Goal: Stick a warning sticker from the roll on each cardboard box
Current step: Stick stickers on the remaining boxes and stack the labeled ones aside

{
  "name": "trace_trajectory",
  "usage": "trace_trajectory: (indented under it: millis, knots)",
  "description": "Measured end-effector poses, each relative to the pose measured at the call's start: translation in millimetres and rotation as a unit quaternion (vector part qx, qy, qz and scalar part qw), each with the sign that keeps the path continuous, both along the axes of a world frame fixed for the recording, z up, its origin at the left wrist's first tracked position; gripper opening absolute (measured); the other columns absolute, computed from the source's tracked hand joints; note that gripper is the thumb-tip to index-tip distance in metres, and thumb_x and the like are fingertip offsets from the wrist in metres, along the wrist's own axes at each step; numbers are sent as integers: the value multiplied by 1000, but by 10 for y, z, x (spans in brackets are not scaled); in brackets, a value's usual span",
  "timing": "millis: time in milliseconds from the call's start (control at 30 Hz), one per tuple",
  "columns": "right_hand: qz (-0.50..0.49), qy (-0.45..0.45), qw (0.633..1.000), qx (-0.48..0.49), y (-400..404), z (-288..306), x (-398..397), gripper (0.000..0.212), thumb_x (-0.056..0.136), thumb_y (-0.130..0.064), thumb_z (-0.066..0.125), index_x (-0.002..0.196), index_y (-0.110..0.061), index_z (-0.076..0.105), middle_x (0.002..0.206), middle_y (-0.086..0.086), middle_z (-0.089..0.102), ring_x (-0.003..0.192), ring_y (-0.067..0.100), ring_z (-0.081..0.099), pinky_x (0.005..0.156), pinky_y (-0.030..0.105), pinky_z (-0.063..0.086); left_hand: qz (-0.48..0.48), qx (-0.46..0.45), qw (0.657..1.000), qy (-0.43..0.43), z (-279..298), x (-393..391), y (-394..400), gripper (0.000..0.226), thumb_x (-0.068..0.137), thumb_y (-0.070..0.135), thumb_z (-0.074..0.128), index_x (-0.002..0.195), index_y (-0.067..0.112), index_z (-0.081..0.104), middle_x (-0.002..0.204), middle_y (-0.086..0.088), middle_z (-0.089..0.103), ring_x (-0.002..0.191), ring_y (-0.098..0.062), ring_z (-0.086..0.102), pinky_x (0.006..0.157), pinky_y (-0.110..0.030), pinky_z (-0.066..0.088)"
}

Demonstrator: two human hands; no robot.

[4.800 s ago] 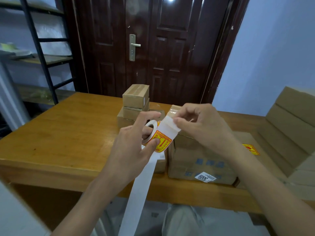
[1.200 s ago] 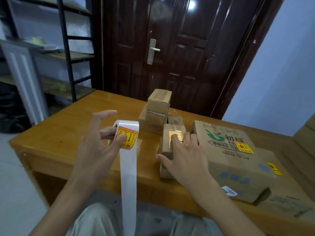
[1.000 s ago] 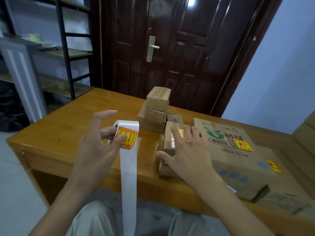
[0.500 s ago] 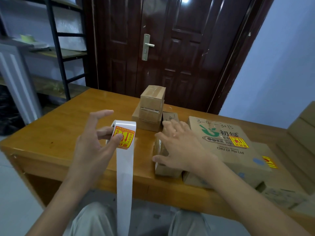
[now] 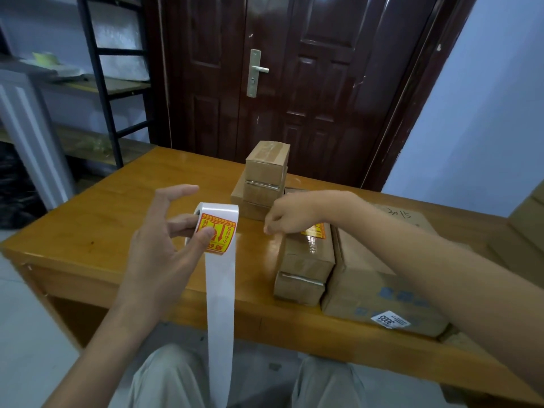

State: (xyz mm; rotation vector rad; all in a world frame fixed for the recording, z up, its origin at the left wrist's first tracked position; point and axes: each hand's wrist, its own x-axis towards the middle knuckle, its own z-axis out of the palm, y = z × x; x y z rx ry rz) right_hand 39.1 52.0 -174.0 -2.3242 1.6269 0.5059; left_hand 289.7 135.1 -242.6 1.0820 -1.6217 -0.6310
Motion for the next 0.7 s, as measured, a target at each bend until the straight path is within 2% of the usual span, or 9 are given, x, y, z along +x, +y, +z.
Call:
trace_trajectory:
  millis: [100,167,200,267,300,400,467,600,700]
  knots:
    - [-19,-177,979,-103,12,208,-190,33,106,-43,58,108,-20,81,108,-12,79,99,4,73,97,29,57,12,6,1000,-2,-16,73,-27,61,83,38,73,137,38,45,97,18,72,95,17,67,70,-4,51]
    - [-41,-265,932,-244,8,314,-266,34,106,-42,60,87,-22,80,78,-9,78,74,5,75,82,33,63,18,9,1000,0,-13,122,-49,62,82,39,73,138,38,46,98,16,74,96,15,68,71,-6,52]
    - [-53,-274,903,-326,-26,327,-273,34,105,-43,60,82,-24,76,71,-7,74,68,5,72,77,37,64,20,11,1000,4,-9,142,-63,61,82,39,72,137,37,46,98,16,74,96,14,68,71,-5,52]
    - [-72,-234,862,-444,-140,330,-223,30,100,-55,59,92,-28,71,84,-11,68,74,6,66,73,41,62,25,13,1000,9,2,166,-90,60,83,38,73,137,37,46,99,15,75,95,12,69,73,-8,54]
    - [-85,-207,862,-454,-206,327,-179,37,96,-65,56,106,-31,68,100,-10,65,83,9,65,75,41,60,29,14,999,7,7,171,-100,60,83,37,73,137,37,46,100,13,76,96,11,69,76,-11,54]
    - [-153,-147,906,-366,-473,312,-42,77,87,-87,44,150,-43,46,150,7,44,120,30,62,91,46,53,36,14,999,2,12,160,-105,58,87,31,75,137,38,46,103,10,77,96,7,71,78,-13,53]
    - [-191,-116,917,-332,-657,280,103,90,85,-94,37,160,-45,33,167,14,27,139,42,50,104,55,46,38,12,999,-1,3,145,-105,57,88,30,76,136,39,46,101,12,77,95,7,71,75,-11,55]
    - [-244,-44,924,-290,-948,202,355,103,83,-96,37,165,-35,27,174,21,13,149,49,37,110,54,41,33,13,999,-5,-35,134,-74,58,87,30,76,135,40,46,98,18,75,95,11,69,76,-12,55]
    - [-259,-28,921,-288,-1066,82,355,88,84,-81,59,155,-31,44,159,17,35,135,44,49,93,47,46,28,12,999,-11,-97,160,-55,58,87,29,77,137,37,47,98,19,75,95,13,69,73,-5,53]
